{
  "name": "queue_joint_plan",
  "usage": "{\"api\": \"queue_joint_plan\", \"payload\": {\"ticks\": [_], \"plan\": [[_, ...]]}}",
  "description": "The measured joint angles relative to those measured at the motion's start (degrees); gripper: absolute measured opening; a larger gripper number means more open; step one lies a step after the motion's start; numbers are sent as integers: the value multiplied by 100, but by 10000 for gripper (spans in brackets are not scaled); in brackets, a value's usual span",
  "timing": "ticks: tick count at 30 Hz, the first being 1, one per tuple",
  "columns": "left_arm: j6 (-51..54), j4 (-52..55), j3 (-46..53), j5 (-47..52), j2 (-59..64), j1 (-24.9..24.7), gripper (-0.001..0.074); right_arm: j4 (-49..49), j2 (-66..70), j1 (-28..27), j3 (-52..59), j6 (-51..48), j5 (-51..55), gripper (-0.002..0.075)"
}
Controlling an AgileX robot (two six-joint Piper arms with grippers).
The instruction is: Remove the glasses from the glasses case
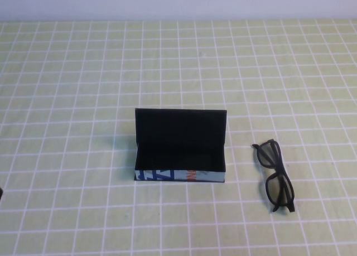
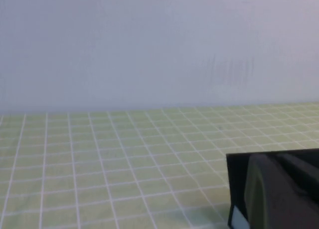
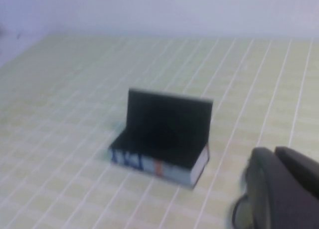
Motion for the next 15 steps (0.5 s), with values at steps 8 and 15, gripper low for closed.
{"api": "queue_joint_plan", "payload": {"ticks": [8,15], "plan": [[-21,-432,968,-887,-225,0,-4,126,148,0,1573,-293,-3468,-16],[36,-531,969,-1023,-225,0,-4,210,431,0,2420,-307,-5051,-16]]}}
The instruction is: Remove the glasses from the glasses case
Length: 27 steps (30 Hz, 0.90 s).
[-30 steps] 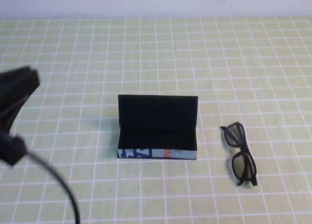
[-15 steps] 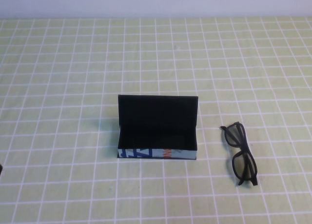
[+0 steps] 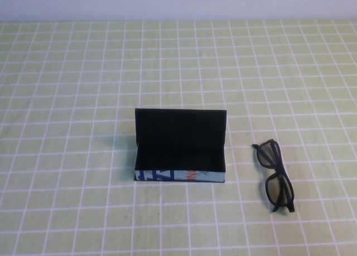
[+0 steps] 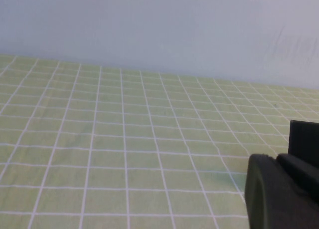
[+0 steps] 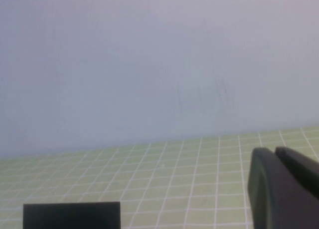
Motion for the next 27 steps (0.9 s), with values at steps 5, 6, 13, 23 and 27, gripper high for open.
{"api": "queue_joint_plan", "payload": {"ticks": [5,6,13,23,27], "plan": [[12,-13,0,0,0,0,-4,0,22,0,179,-2,188,-16],[12,-13,0,0,0,0,-4,9,22,0,208,-2,249,-16],[25,-13,0,0,0,0,-4,9,22,0,392,-78,984,-16],[25,-13,0,19,0,0,-4,-145,-560,-985,657,-114,1131,-16],[25,-13,0,19,0,0,-4,-291,-985,-1175,710,-128,1760,-16]]}}
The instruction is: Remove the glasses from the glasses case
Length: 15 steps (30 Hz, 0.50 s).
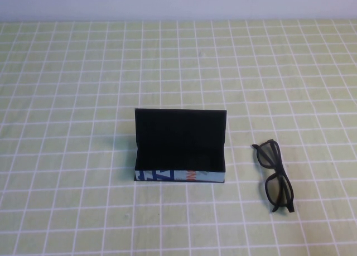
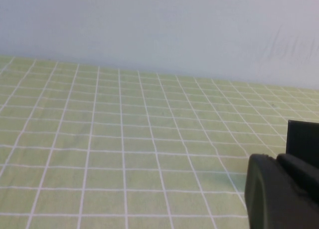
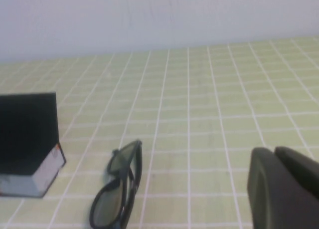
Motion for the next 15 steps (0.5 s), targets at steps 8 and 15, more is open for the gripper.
{"api": "queue_joint_plan", "payload": {"ticks": [8,15], "plan": [[0,0,0,39,0,0,-4,-154,-35,-25,9,-22,1033,-16],[0,0,0,39,0,0,-4,-154,-35,-25,9,-22,1056,-16]]}}
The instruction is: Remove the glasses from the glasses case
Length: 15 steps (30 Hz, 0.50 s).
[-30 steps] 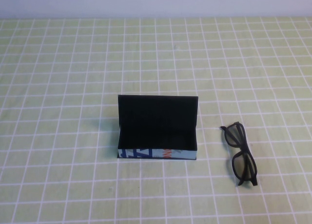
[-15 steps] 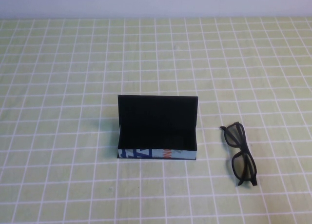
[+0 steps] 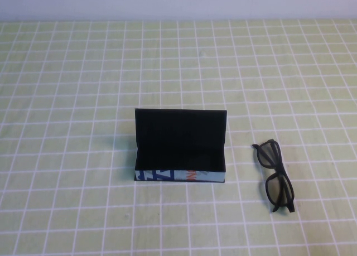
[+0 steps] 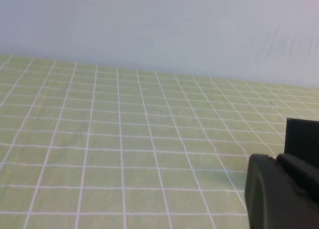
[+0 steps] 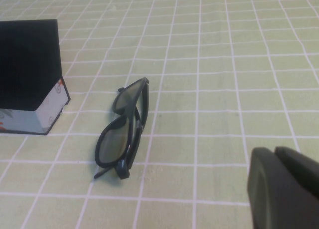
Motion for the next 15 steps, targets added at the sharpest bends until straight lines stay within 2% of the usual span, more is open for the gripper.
{"api": "queue_joint_plan", "payload": {"ticks": [15], "plan": [[40,0,0,0,0,0,-4,0,0,0,0,0,0,-16]]}}
